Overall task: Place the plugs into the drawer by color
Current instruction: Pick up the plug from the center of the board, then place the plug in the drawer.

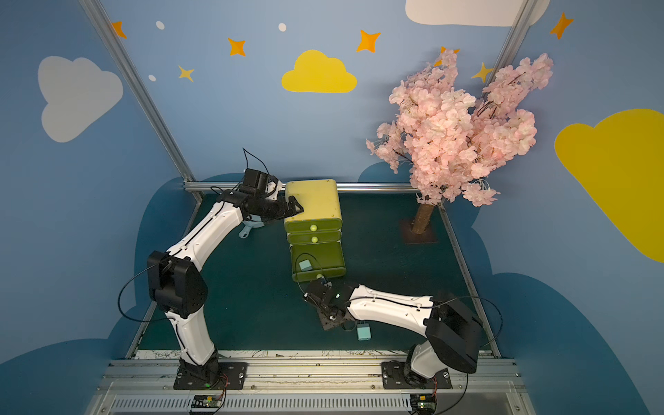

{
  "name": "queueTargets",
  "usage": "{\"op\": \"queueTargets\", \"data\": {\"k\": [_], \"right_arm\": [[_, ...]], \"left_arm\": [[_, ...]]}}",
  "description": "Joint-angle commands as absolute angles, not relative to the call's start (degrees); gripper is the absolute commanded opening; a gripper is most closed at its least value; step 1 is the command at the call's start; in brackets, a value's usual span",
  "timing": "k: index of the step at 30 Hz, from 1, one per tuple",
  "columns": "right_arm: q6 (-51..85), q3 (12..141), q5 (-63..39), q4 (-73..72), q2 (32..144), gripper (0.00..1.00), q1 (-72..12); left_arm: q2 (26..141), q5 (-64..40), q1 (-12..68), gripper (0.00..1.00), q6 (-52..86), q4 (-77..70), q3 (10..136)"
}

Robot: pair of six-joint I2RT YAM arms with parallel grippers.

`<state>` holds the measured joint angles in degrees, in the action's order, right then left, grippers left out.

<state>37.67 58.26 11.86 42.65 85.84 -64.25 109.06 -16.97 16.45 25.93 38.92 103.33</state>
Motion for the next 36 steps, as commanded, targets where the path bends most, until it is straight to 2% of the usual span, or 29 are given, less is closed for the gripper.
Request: {"op": "queueTargets", "data": {"k": [1, 12, 20, 36], "right_arm": [[34.0, 63.15, 14.36, 42.56, 83.44, 0.38, -60.09], [27.51, 78.25, 14.91, 37.83, 96.94, 0.38, -49.86], [29.42, 82.0, 15.13, 34.35, 103.99, 0.37, -49.04], [32.14, 83.99, 13.35, 32.6, 110.16, 0.34, -50.65]], "left_arm": [[108.63, -15.23, 16.08, 1.0, 24.71, 40.58, 103.21], [109.07, -15.44, 15.65, 1.0, 25.05, 40.43, 103.27], [109.33, -15.51, 15.02, 1.0, 25.13, 40.43, 103.18], [109.17, -16.52, 14.59, 1.0, 25.2, 40.42, 103.1]]}}
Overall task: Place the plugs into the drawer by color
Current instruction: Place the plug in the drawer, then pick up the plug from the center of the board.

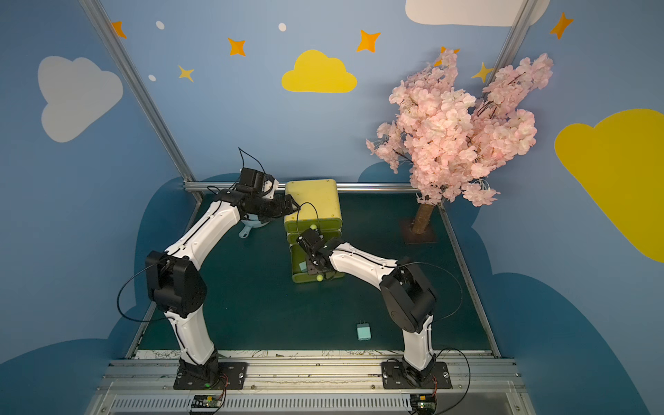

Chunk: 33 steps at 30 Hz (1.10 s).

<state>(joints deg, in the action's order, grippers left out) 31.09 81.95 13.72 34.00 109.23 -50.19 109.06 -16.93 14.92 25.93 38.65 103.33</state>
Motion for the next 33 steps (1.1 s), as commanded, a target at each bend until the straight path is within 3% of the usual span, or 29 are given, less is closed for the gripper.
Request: {"op": "queueTargets", "data": {"k": [1, 7, 19, 24, 29, 33], "right_arm": [[32.25, 83.87, 13.32, 32.68, 110.35, 0.34, -50.71], [32.61, 83.15, 13.19, 32.61, 111.45, 0.4, -50.37], [29.32, 83.01, 12.03, 33.69, 106.23, 0.62, -49.57], [28.33, 79.52, 13.25, 37.47, 97.37, 0.63, -50.11], [31.14, 65.08, 17.65, 45.61, 82.53, 0.6, -51.02], [35.4, 52.65, 14.22, 52.34, 71.94, 0.58, -50.89]], "left_arm": [[109.08, -16.52, 14.63, 1.0, 25.22, 40.43, 103.1], [108.85, -16.5, 14.61, 1.0, 25.11, 40.43, 103.01], [108.71, -16.21, 14.5, 1.0, 24.87, 40.52, 103.01], [108.72, -16.26, 14.41, 1.0, 24.87, 40.56, 103.01], [108.46, -16.41, 14.5, 1.0, 25.17, 40.43, 103.01], [108.19, -16.0, 14.77, 1.0, 24.93, 40.43, 103.01]]}}
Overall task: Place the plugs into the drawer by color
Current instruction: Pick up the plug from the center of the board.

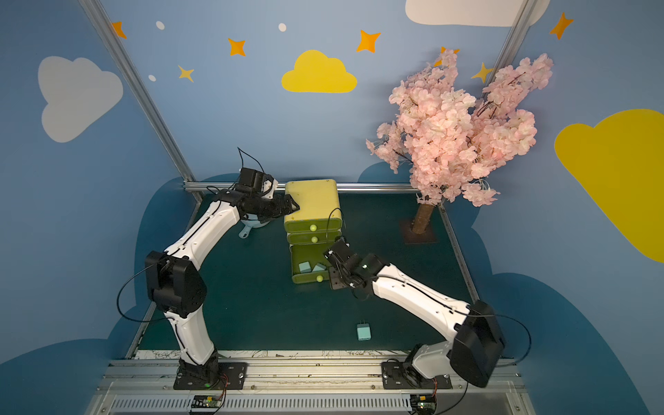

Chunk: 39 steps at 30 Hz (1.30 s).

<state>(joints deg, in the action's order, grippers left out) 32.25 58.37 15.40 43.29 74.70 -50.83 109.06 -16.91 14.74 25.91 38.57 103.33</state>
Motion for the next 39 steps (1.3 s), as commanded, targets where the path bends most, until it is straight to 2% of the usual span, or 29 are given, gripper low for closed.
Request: {"op": "queueTargets", "data": {"k": [1, 5, 7, 10, 13, 20, 25, 33, 36, 39], "right_arm": [[36.79, 50.18, 12.84, 53.61, 69.74, 0.57, -51.05], [41.07, 42.95, 8.1, 55.64, 62.79, 0.58, -51.99], [42.06, 40.43, 6.89, 55.39, 60.25, 0.62, -52.78], [42.49, 38.85, 6.14, 53.87, 58.05, 0.72, -54.4], [42.68, 37.23, 6.14, 51.39, 58.45, 0.72, -56.01], [43.41, 35.31, 6.19, 47.14, 64.76, 0.65, -56.69], [43.42, 34.85, 6.59, 45.07, 67.72, 0.52, -56.87], [43.07, 35.34, 6.45, 43.24, 70.85, 0.52, -56.85], [42.91, 35.57, 6.92, 43.04, 71.99, 0.49, -56.78], [42.32, 37.2, 8.54, 44.74, 72.84, 0.4, -56.45]], "left_arm": [[108.19, -15.88, 14.85, 1.0, 24.85, 40.43, 103.01], [108.19, -15.73, 14.94, 1.0, 24.89, 40.43, 103.01], [108.28, -15.58, 14.89, 1.0, 24.93, 40.43, 103.01], [108.28, -15.43, 15.03, 1.0, 24.88, 40.48, 103.03], [108.26, -15.09, 15.12, 1.0, 24.87, 40.56, 103.1], [108.1, -14.67, 15.38, 1.0, 24.7, 40.69, 103.1], [108.28, -14.77, 15.38, 1.0, 24.51, 40.78, 103.1], [108.19, -14.79, 15.29, 1.0, 24.53, 40.78, 103.1], [108.19, -14.85, 15.29, 1.0, 24.57, 40.78, 103.1], [108.2, -14.77, 15.29, 1.0, 24.47, 40.78, 103.1]]}}
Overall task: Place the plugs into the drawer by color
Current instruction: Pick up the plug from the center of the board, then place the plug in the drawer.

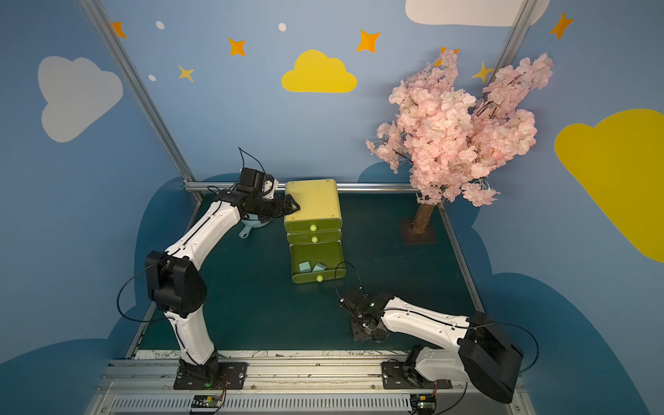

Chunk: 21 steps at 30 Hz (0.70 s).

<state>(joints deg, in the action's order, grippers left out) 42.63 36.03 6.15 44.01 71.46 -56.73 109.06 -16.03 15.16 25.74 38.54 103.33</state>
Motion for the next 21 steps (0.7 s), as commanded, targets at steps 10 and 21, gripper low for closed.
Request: {"op": "queueTargets", "data": {"k": [10, 21], "right_arm": [[27.86, 53.13, 18.78, 36.09, 72.61, 0.35, -48.64], [22.03, 72.88, 11.47, 32.11, 92.0, 0.34, -41.73]], "left_arm": [[108.75, -14.19, 15.12, 1.0, 24.16, 40.88, 103.1], [108.98, -13.76, 15.02, 1.0, 23.48, 41.48, 103.61]]}}
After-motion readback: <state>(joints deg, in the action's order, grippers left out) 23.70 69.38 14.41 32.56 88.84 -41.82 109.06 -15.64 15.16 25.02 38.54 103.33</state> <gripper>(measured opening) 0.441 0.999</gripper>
